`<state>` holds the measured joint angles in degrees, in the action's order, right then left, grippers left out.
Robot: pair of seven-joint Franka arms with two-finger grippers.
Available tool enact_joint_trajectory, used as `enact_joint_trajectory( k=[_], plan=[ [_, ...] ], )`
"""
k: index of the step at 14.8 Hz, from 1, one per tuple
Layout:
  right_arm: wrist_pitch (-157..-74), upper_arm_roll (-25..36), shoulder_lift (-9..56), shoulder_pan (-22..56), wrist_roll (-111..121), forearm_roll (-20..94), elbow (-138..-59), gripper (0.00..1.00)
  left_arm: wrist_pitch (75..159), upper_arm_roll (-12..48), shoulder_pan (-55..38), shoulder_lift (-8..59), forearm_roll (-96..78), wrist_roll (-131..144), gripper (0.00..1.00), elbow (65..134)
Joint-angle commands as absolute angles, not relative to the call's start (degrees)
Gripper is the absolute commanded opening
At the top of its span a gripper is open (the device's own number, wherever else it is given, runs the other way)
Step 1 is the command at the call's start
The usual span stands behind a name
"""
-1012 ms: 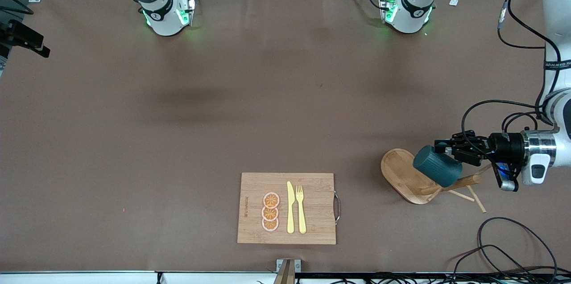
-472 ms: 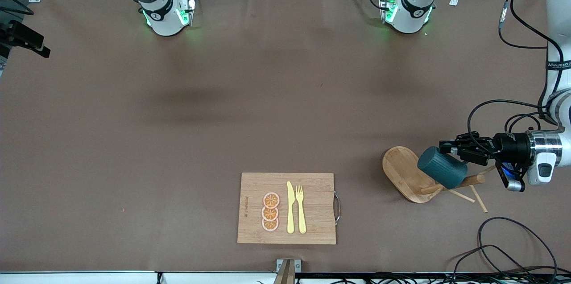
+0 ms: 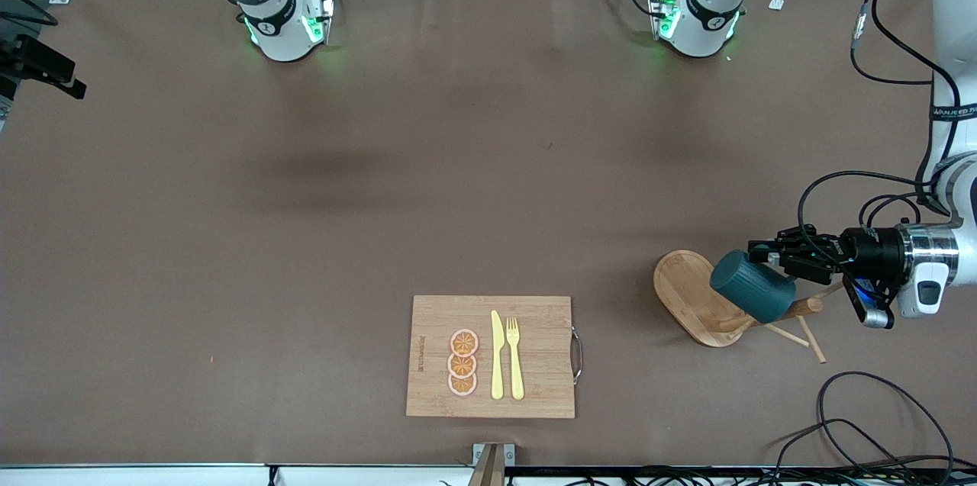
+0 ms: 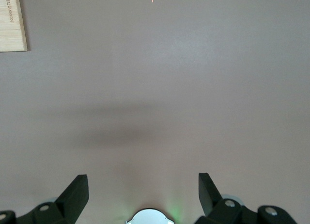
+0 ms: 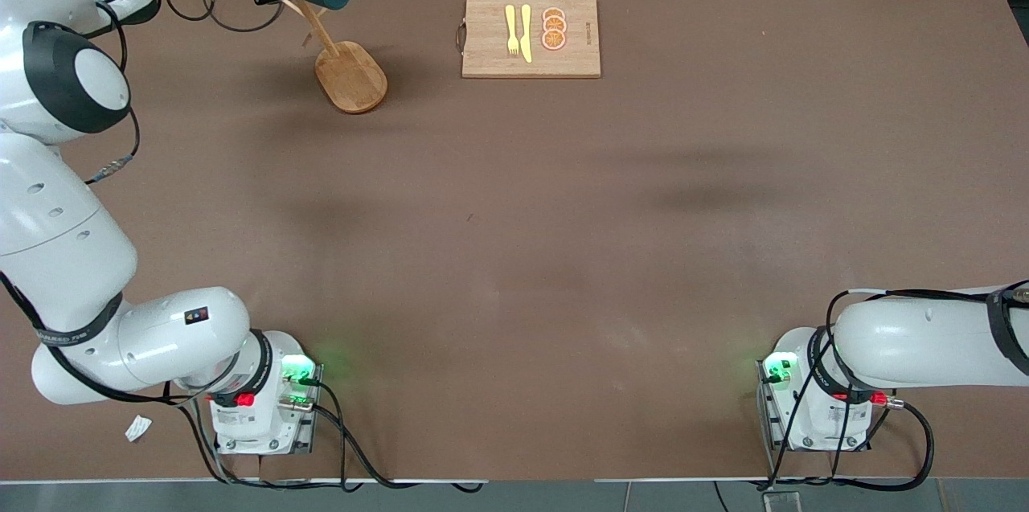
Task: Pass cup and hang on rack
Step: 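Lower the mug onto a rack peg with the left gripper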
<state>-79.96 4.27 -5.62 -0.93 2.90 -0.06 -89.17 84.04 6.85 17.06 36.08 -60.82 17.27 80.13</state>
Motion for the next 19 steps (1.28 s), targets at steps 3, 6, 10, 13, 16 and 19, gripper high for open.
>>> enact_joint_trajectory(
  k=[3,6,10,13,16,19],
  plan=[
    [-80.51,4.31,-6.68,-0.70,3.34,-0.62,-90.35,1.00,83.06,7.12,17.31,35.86,-61.88,18.02,0.00,80.24],
    [-80.68,4.31,-6.68,-0.70,3.34,-0.35,-90.35,1.00,83.06,7.12,17.23,35.16,-61.79,18.81,0.00,80.24],
    [-81.12,4.31,-6.68,-0.70,3.34,-0.26,-90.35,1.00,83.06,7.12,17.40,35.16,-61.70,18.20,0.00,80.24],
    [-81.04,4.31,-6.59,-0.70,3.34,-0.26,-90.35,1.00,82.97,7.12,17.67,36.03,-61.70,16.27,0.00,80.24],
    [-81.04,4.31,-6.59,-0.79,3.34,-0.26,-90.35,1.00,82.88,7.12,17.93,36.83,-61.79,15.73,0.00,80.24],
    [-80.95,4.39,-6.59,-0.70,3.25,-0.26,-90.35,1.00,82.88,7.12,17.84,37.96,-61.96,14.33,0.01,80.24]
  ],
)
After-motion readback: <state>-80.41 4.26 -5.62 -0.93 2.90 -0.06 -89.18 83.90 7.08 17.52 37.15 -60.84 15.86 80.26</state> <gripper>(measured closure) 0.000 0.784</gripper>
